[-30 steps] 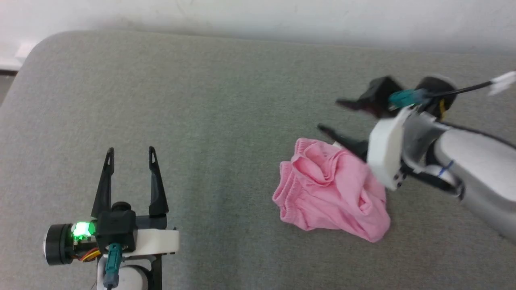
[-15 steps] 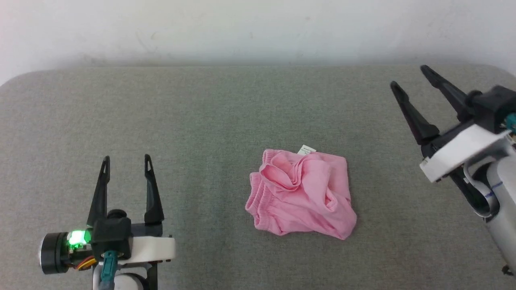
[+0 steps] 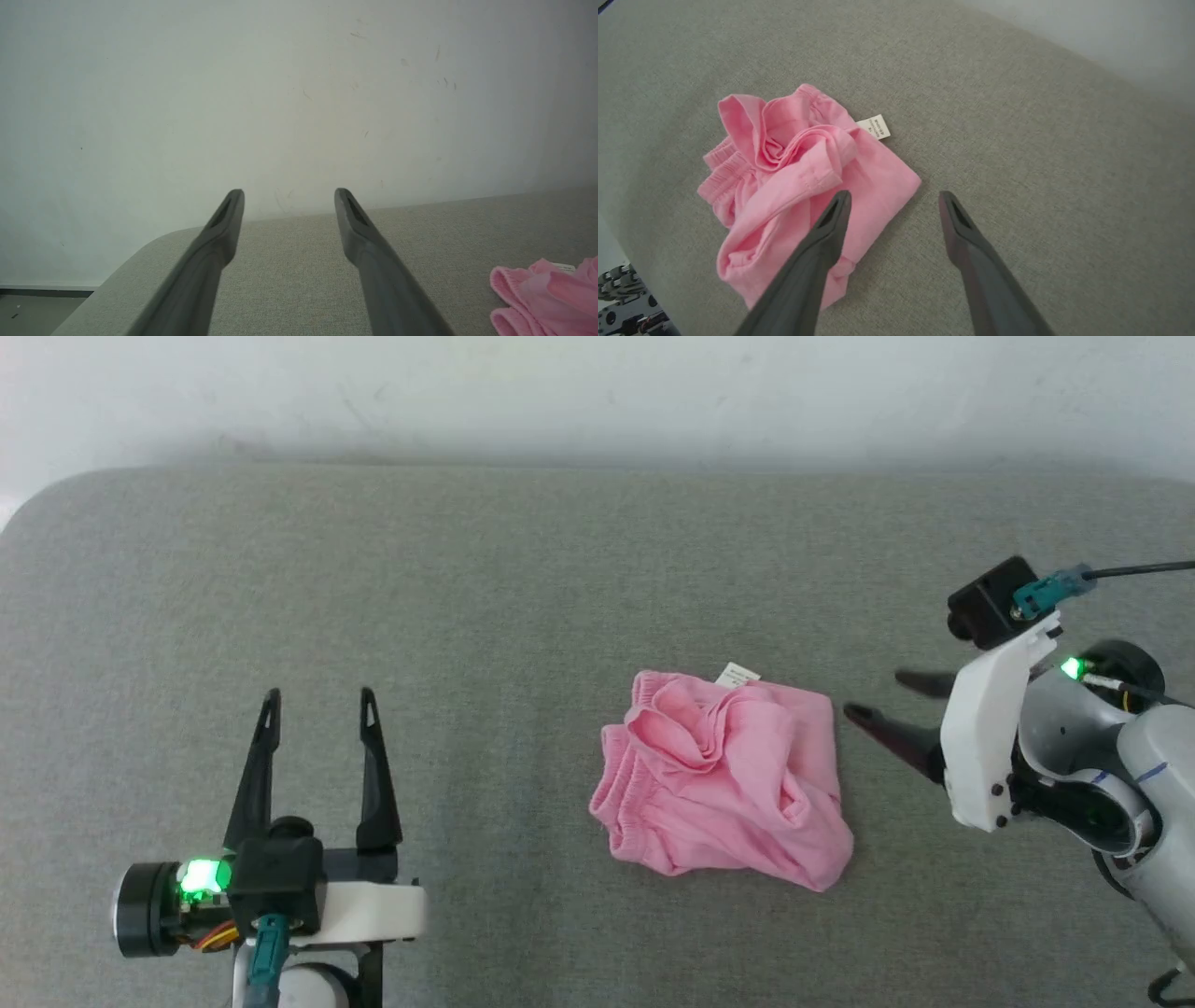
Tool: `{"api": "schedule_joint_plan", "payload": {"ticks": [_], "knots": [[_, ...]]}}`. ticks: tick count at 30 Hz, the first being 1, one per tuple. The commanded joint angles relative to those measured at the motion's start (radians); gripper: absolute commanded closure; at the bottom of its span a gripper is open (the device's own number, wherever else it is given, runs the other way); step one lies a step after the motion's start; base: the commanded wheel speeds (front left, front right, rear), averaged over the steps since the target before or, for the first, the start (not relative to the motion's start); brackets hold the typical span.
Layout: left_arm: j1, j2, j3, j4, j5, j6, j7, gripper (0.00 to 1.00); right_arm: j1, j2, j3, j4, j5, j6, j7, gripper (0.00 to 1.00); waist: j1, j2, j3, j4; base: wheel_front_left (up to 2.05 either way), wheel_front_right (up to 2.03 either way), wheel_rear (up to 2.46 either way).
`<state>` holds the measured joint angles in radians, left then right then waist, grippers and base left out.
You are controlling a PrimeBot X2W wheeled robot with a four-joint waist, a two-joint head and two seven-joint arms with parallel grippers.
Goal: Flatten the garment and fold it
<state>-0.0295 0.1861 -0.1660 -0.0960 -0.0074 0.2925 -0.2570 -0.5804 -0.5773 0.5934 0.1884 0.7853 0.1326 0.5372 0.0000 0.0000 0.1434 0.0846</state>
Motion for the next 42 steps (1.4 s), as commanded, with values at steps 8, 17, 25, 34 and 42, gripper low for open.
{"api": "schedule_joint_plan", "payload": {"ticks": [8, 17, 25, 34, 42], "knots": [[-0.050, -0.028, -0.013, 0.001, -0.003, -0.008, -0.005, 0.00, -0.045, -0.011, 0.051, 0.102, 0.210, -0.002, 0.217, 0.00, 0.0000, 0.0000, 0.082, 0.069, 0.00, 0.00, 0.00], [-0.082, -0.041, -0.013, 0.004, -0.003, -0.013, -0.005, 0.00, -0.013, 0.068, 0.104, 0.189, 0.238, -0.002, 0.220, 0.00, 0.0000, 0.0000, 0.123, 0.098, 0.00, 0.00, 0.00], [-0.074, -0.041, -0.001, 0.012, -0.002, -0.010, -0.005, 0.00, -0.017, 0.047, 0.192, 0.152, 0.212, -0.002, 0.123, 1.00, 0.0000, 0.0000, 0.102, 0.082, 0.00, 0.00, 0.00], [-0.025, -0.028, 0.032, 0.002, -0.005, -0.001, -0.005, 0.00, -0.097, -0.066, 0.265, -0.063, 0.196, -0.002, 0.006, 1.00, 0.0000, 0.0000, 0.049, -0.043, 0.00, 0.00, 0.00], [-0.032, -0.009, 0.072, -0.034, -0.005, -0.002, -0.005, 0.00, -0.156, -0.245, 0.290, -0.186, 0.144, -0.002, 0.031, 1.00, 0.0000, 0.0000, 0.118, -0.224, 0.00, 0.00, 0.00]]}}
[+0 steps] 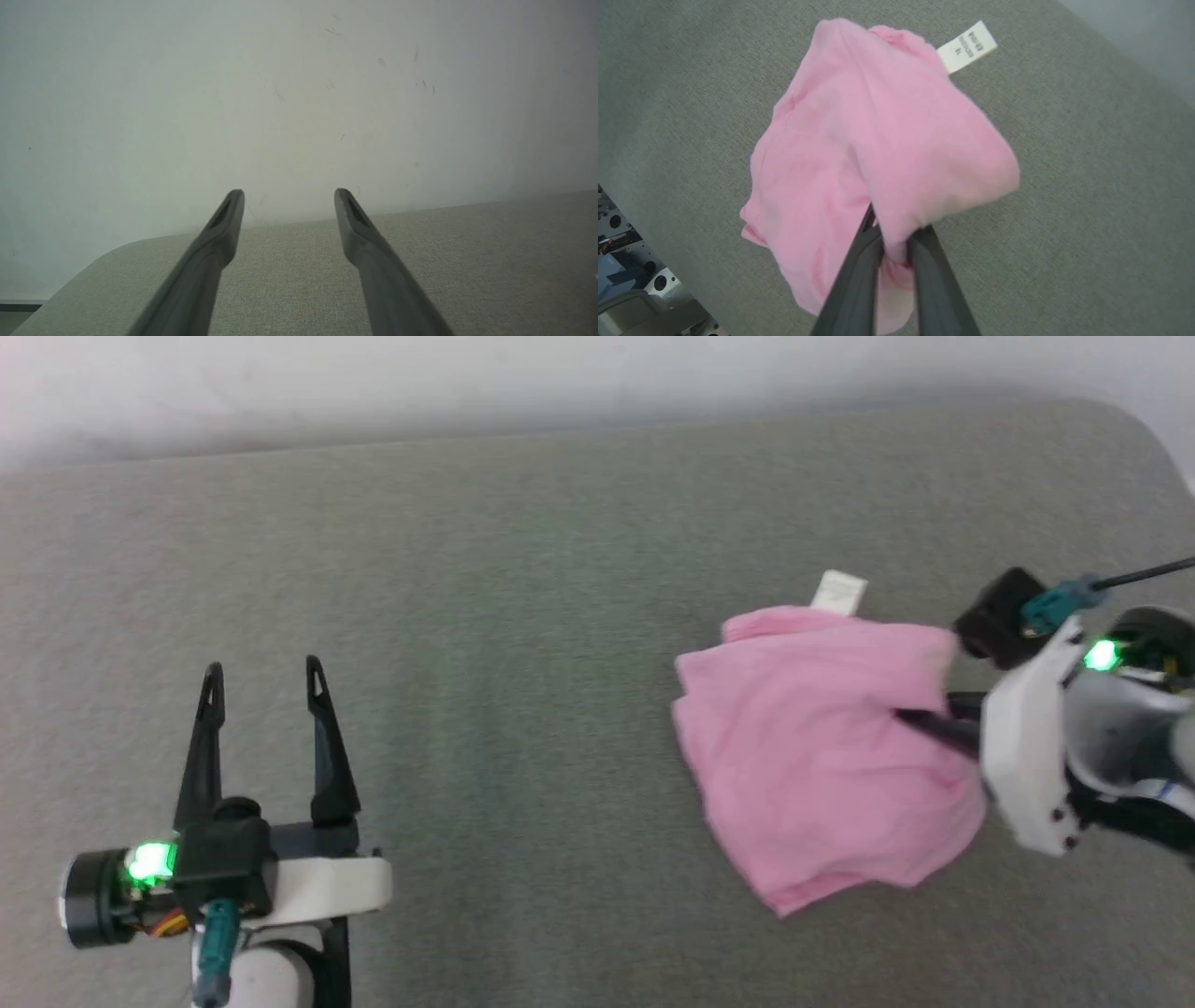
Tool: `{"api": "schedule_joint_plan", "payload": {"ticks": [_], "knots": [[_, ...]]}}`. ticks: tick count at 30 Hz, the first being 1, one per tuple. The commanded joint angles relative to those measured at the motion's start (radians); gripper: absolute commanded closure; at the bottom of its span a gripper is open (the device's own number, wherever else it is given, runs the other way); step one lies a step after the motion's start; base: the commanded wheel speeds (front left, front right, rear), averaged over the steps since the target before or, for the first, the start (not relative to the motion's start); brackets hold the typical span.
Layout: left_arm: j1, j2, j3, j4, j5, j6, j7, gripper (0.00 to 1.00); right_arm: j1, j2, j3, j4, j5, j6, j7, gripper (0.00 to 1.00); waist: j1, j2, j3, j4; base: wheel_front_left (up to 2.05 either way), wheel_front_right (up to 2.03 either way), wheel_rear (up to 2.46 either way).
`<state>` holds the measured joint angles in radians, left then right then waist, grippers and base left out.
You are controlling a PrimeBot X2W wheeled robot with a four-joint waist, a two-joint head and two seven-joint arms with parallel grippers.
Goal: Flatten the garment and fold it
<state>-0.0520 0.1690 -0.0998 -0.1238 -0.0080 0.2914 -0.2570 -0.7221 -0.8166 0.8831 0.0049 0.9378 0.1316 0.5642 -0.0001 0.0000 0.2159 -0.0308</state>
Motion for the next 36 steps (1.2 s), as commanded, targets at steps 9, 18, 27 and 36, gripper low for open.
{"api": "schedule_joint_plan", "payload": {"ticks": [9, 18, 27, 36], "knots": [[-0.099, 0.057, 0.010, -0.059, 0.027, -0.009, -0.005, 0.00, -0.103, -0.122, -0.034, 0.146, -0.113, -0.001, -0.024, 1.00, 0.0001, 0.0000, 0.222, -0.207, 0.00, 0.00, 0.00], [-0.232, 0.094, -0.035, -0.104, 0.034, -0.029, -0.005, 0.00, -0.213, -0.147, -0.138, 0.450, -0.234, -0.001, -0.092, 1.00, 0.0001, 0.0000, 0.377, -0.146, 0.00, 0.00, 0.00], [-0.275, 0.104, -0.064, -0.132, 0.031, -0.005, -0.005, 0.00, -0.248, -0.050, -0.212, 0.668, -0.280, -0.001, -0.130, 1.00, 0.0001, 0.0000, 0.428, -0.114, 0.00, 0.00, 0.00], [-0.225, 0.086, -0.065, -0.093, 0.001, 0.028, -0.005, 0.00, -0.260, -0.038, -0.262, 0.756, -0.359, -0.001, -0.247, 0.00, 0.0001, 0.0000, 0.293, -0.099, 0.00, 0.00, 0.00]]}}
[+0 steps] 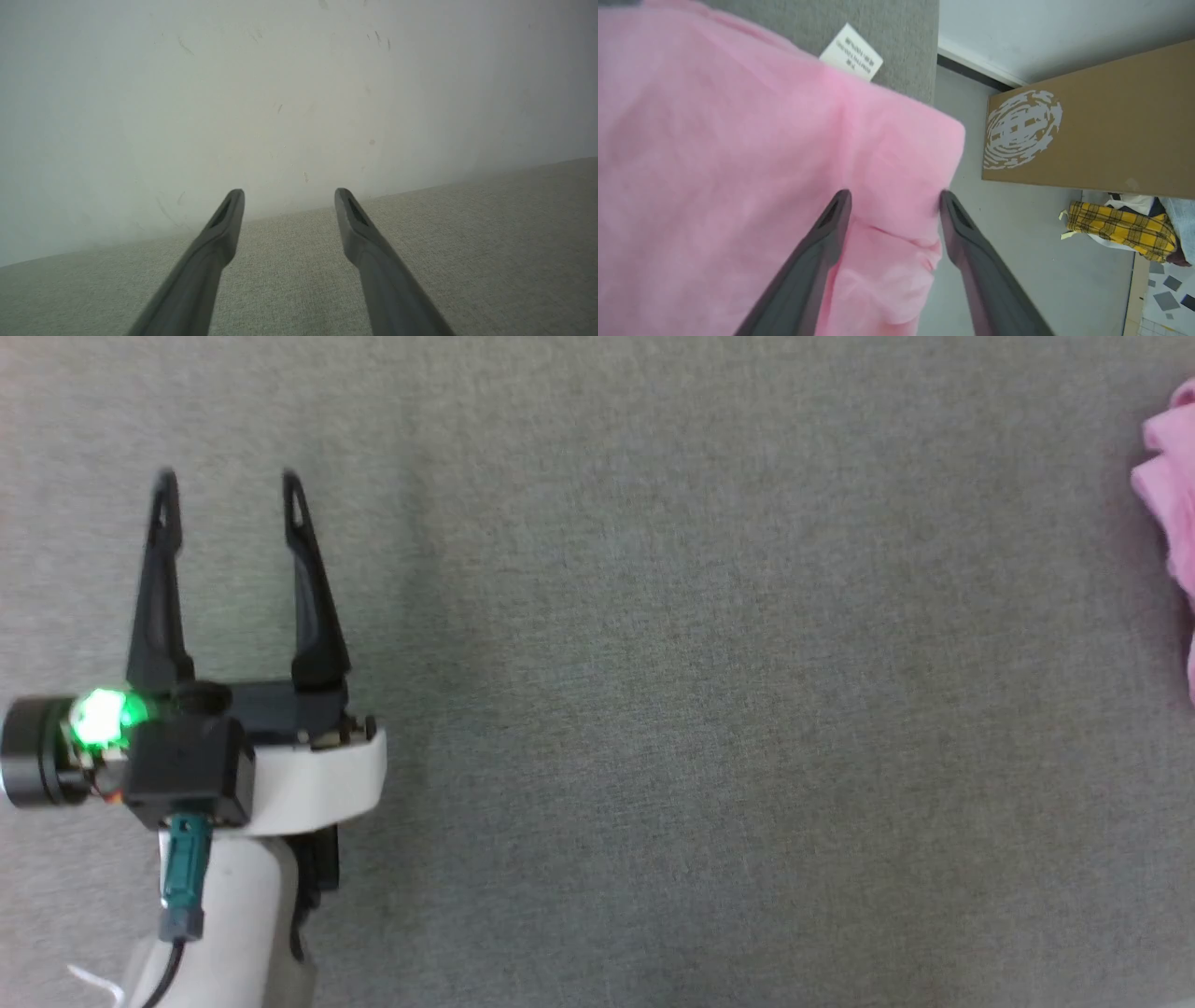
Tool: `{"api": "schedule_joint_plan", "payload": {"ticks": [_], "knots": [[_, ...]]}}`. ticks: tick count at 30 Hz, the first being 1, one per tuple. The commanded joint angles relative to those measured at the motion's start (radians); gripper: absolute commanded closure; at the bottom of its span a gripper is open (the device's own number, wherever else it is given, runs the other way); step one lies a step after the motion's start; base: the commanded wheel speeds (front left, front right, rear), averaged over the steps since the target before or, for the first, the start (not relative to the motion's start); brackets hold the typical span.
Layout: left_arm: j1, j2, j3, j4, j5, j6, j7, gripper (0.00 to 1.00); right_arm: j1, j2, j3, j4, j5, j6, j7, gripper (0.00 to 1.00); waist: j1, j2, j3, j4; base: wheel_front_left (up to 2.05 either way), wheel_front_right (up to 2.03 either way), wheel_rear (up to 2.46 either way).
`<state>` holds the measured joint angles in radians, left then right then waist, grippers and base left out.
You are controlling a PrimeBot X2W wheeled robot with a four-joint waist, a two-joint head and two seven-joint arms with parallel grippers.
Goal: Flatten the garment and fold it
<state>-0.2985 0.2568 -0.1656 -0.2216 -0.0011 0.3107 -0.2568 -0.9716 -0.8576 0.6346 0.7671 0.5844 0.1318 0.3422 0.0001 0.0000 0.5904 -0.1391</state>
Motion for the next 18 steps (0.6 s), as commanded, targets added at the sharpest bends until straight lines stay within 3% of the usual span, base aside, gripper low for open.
{"api": "schedule_joint_plan", "payload": {"ticks": [1, 5, 8, 13, 14, 18], "knots": [[0.032, -0.004, 0.003, 0.009, -0.009, 0.012, -0.005, 0.00, -0.011, 0.006, -0.033, -0.011, -0.009, -0.001, -0.056, 0.00, -0.0001, 0.0000, -0.102, 0.011, 0.00, 0.00, 0.00], [0.078, -0.017, 0.016, 0.025, -0.021, 0.021, -0.005, 0.00, -0.001, 0.002, -0.100, -0.040, -0.066, -0.001, -0.189, 0.00, -0.0001, 0.0000, -0.177, 0.024, 0.00, 0.00, 0.00], [0.120, -0.022, 0.032, 0.042, -0.027, 0.024, -0.005, 0.00, 0.015, 0.037, -0.160, -0.078, -0.124, -0.001, -0.311, 0.00, -0.0001, 0.0000, -0.233, 0.030, 0.00, 0.00, 0.00], [0.187, -0.031, 0.054, 0.079, -0.038, 0.014, -0.005, 0.00, 0.083, 0.145, -0.247, -0.168, -0.200, -0.001, -0.518, 0.00, -0.0001, 0.0000, -0.332, 0.047, 0.00, 0.00, 0.00], [0.187, -0.031, 0.054, 0.079, -0.038, 0.014, -0.005, 0.00, 0.083, 0.145, -0.247, -0.168, -0.200, -0.001, -0.518, 0.00, -0.0001, 0.0000, -0.332, 0.047, 0.00, 0.00, 0.00], [0.233, -0.043, 0.072, 0.102, -0.051, -0.004, -0.005, 0.00, 0.174, 0.264, -0.338, -0.259, -0.247, -0.001, -0.589, 0.00, -0.0001, 0.0000, -0.405, 0.064, 0.00, 0.00, 0.00]]}}
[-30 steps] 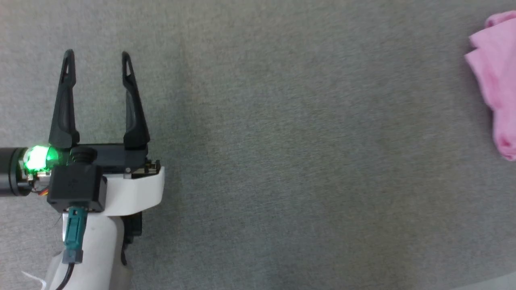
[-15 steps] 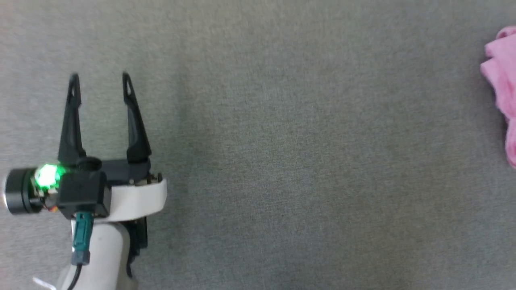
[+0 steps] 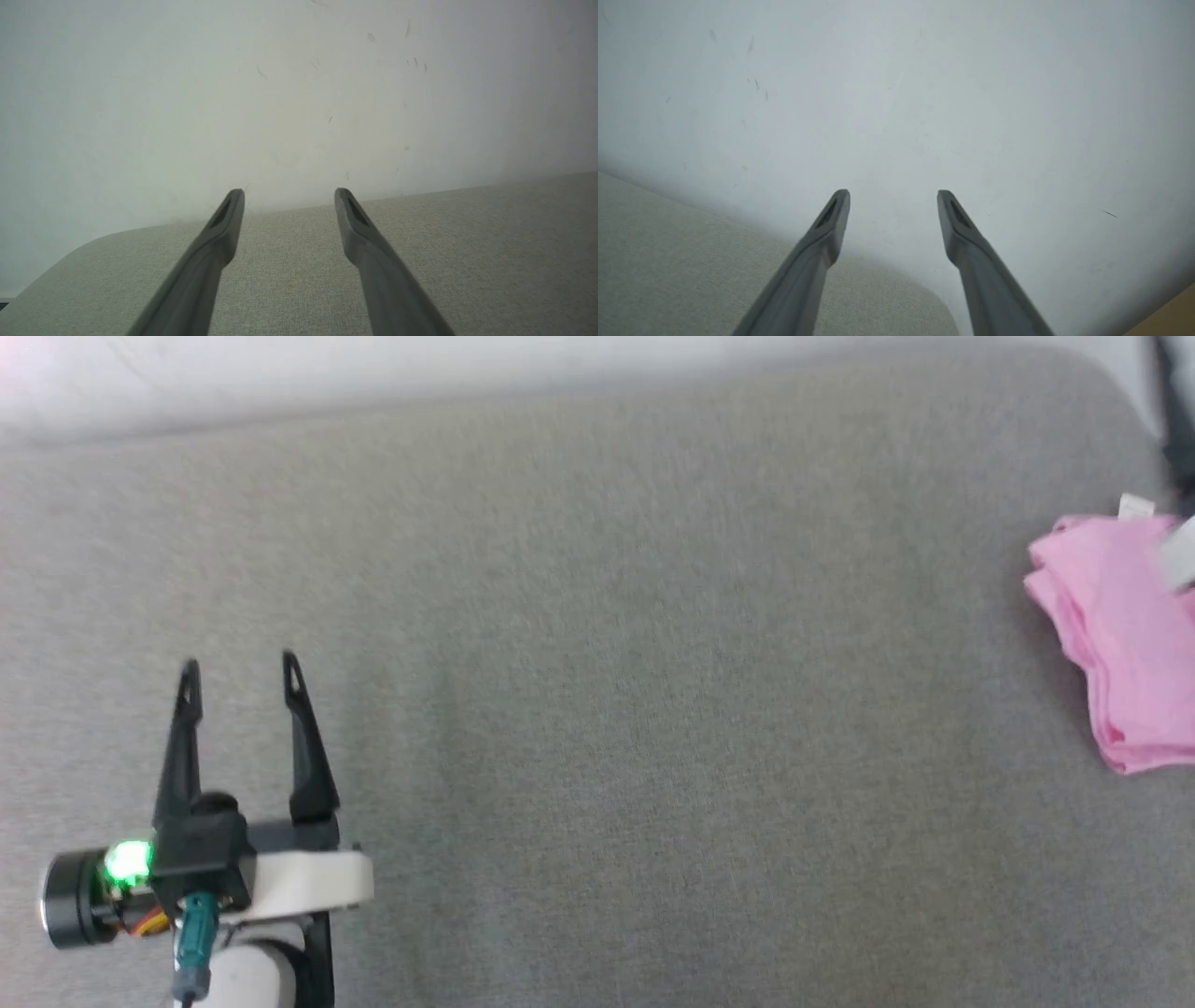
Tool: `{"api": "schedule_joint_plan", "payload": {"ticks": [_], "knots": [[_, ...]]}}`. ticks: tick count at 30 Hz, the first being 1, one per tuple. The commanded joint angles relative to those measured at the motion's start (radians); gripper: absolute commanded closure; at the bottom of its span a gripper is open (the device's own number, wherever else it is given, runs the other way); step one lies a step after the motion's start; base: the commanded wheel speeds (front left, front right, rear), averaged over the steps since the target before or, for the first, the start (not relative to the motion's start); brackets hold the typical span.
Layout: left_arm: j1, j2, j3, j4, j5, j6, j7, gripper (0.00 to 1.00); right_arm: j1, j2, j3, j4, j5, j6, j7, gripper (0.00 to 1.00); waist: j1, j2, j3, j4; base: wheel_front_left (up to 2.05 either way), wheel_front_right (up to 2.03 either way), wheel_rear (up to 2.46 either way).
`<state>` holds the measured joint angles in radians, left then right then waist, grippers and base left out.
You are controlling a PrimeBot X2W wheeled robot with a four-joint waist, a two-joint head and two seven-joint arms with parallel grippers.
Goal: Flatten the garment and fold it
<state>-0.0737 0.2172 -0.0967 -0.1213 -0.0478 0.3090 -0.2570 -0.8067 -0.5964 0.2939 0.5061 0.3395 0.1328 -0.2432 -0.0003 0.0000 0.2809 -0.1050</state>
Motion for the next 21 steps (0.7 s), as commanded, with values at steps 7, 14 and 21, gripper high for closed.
{"api": "schedule_joint_plan", "payload": {"ticks": [7, 14, 21], "knots": [[0.073, -0.020, 0.011, 0.032, -0.001, -0.046, -0.005, 0.00, 0.261, 0.208, -0.140, -0.228, -0.081, -0.002, -0.018, 0.00, 0.0003, 0.0000, -0.186, 0.065, 0.00, 0.00, 0.00], [0.116, -0.039, 0.020, 0.049, 0.001, -0.080, -0.005, 0.00, 0.545, 0.391, -0.258, -0.394, -0.126, -0.002, -0.018, 0.00, 0.0003, 0.0000, -0.242, 0.100, 0.00, 0.00, 0.00], [0.158, -0.052, 0.022, 0.063, 0.007, -0.118, -0.005, 0.00, 0.749, 0.491, -0.296, -0.441, -0.177, -0.002, -0.018, 0.00, 0.0003, 0.0000, -0.283, 0.124, 0.00, 0.00, 0.00]]}}
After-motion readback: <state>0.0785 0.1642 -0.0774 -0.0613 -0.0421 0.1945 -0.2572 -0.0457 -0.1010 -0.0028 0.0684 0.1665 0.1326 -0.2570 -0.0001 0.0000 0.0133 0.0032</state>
